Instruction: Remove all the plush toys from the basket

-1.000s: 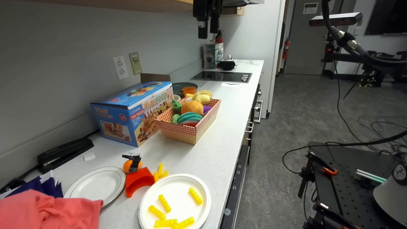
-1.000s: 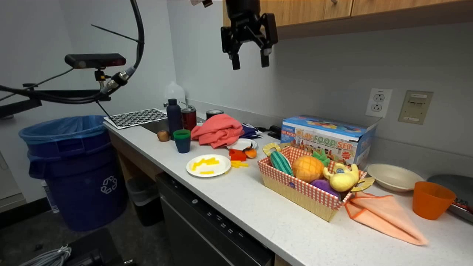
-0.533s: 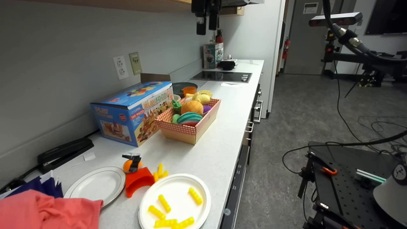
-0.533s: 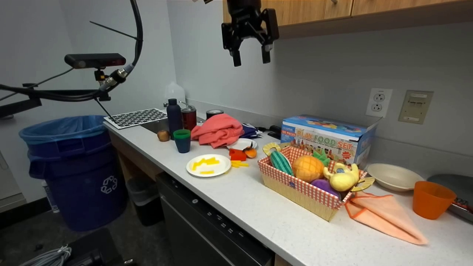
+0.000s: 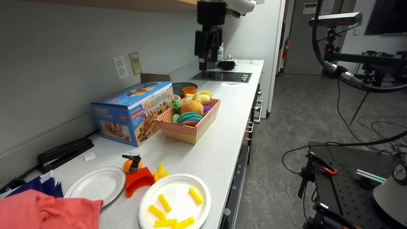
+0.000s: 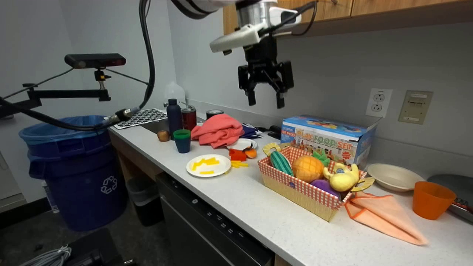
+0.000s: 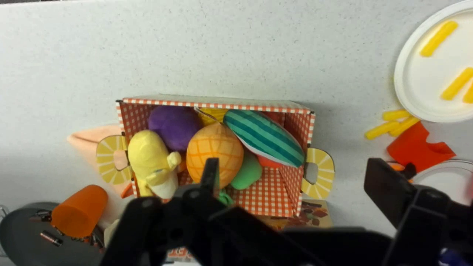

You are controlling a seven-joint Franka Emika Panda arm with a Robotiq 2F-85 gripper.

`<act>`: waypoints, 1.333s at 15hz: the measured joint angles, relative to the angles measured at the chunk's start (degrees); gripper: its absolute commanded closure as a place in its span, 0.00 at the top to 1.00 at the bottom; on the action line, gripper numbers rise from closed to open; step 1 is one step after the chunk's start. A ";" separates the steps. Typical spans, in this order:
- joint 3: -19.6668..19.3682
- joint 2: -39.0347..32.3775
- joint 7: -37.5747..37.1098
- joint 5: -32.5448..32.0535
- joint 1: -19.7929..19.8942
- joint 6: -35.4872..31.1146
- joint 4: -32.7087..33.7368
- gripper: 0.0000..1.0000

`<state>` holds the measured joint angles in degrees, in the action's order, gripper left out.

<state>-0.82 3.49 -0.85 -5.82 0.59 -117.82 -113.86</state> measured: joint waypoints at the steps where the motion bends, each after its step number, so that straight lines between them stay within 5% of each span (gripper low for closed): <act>1: -0.45 -1.07 -0.01 -0.03 0.33 -1.57 -1.22 1.00; 12: -1.78 -5.54 -11.48 -4.91 0.81 -11.70 -4.33 1.00; 20: -1.84 -5.54 -12.40 -5.27 0.81 -12.20 -4.59 1.00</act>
<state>-2.66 -2.05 -13.24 -11.09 1.40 -130.01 -118.45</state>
